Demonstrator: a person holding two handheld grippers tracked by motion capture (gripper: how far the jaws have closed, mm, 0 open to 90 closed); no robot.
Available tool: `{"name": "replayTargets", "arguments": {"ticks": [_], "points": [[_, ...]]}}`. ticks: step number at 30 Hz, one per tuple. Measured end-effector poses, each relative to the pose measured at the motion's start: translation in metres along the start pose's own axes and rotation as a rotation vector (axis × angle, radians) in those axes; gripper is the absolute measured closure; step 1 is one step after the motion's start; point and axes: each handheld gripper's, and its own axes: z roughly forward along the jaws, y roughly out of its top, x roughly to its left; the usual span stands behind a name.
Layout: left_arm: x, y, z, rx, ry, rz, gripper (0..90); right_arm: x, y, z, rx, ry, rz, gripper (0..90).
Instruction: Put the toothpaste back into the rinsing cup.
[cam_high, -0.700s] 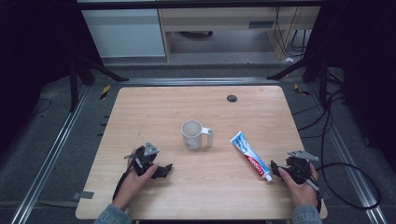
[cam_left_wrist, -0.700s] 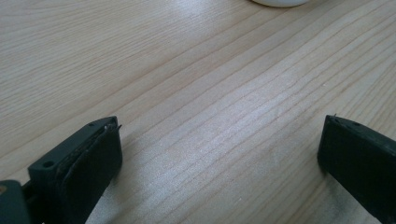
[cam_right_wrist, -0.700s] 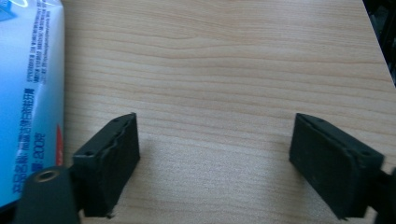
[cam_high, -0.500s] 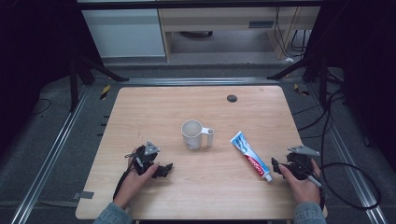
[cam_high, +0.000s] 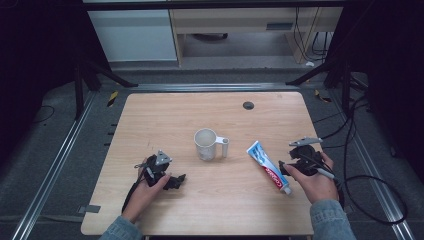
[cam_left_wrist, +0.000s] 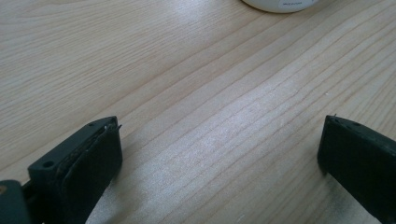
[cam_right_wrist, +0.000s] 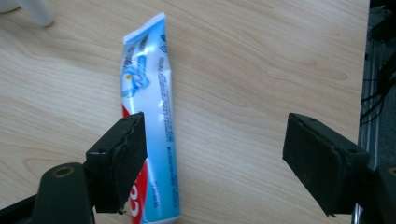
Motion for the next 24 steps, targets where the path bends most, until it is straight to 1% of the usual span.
{"name": "replayTargets", "arguments": {"ticks": [1, 3, 7, 8, 9, 11, 12, 13, 15, 19, 21, 22, 24], "points": [[0.000, 0.000, 0.000, 0.000, 0.000, 0.000, 0.0, 0.001, 0.003, -0.001, 0.008, 0.004, -0.001, 22.6], [0.000, 0.000, 0.000, 0.000, 0.000, 0.000, 0.0, 0.004, 0.010, -0.002, 0.025, 0.004, -0.017, 23.7], [0.000, 0.000, 0.000, 0.000, 0.000, 0.000, 0.0, 0.007, 0.022, -0.006, 0.034, 0.003, -0.046, 25.1], [0.000, 0.000, 0.000, -0.002, 0.000, -0.002, 0.0, 0.009, 0.029, -0.009, 0.032, 0.001, -0.057, 26.5], [0.000, 0.000, 0.000, -0.002, 0.000, -0.002, 0.0, 0.009, 0.029, -0.009, 0.032, 0.001, -0.057, 26.5], [0.000, 0.000, 0.000, -0.001, 0.000, -0.001, 0.0, 0.011, 0.034, -0.011, 0.034, -0.004, -0.065, 27.4], [0.000, 0.000, 0.000, -0.005, 0.000, -0.006, 0.0, 0.012, 0.037, -0.012, 0.042, 0.002, -0.066, 27.4], [0.000, 0.000, 0.000, -0.003, 0.000, -0.004, 0.0, 0.015, 0.042, -0.011, 0.061, 0.008, -0.077, 27.6], [0.000, 0.000, 0.000, -0.005, 0.001, -0.004, 0.0, 0.017, 0.044, -0.011, 0.069, 0.007, -0.082, 27.8], [0.000, 0.000, 0.000, -0.003, 0.000, -0.001, 0.0, 0.023, 0.054, -0.010, 0.108, 0.008, -0.100, 28.1], [0.000, 0.000, 0.000, -0.005, 0.000, -0.003, 0.0, 0.026, 0.061, -0.005, 0.131, 0.017, -0.110, 29.0], [0.000, 0.000, 0.000, -0.003, 0.000, 0.000, 0.0, 0.026, 0.061, -0.005, 0.131, 0.017, -0.110, 29.0], [0.000, 0.000, 0.000, -0.005, 0.000, -0.003, 0.0, 0.027, 0.063, -0.001, 0.150, 0.020, -0.115, 29.8]]}}
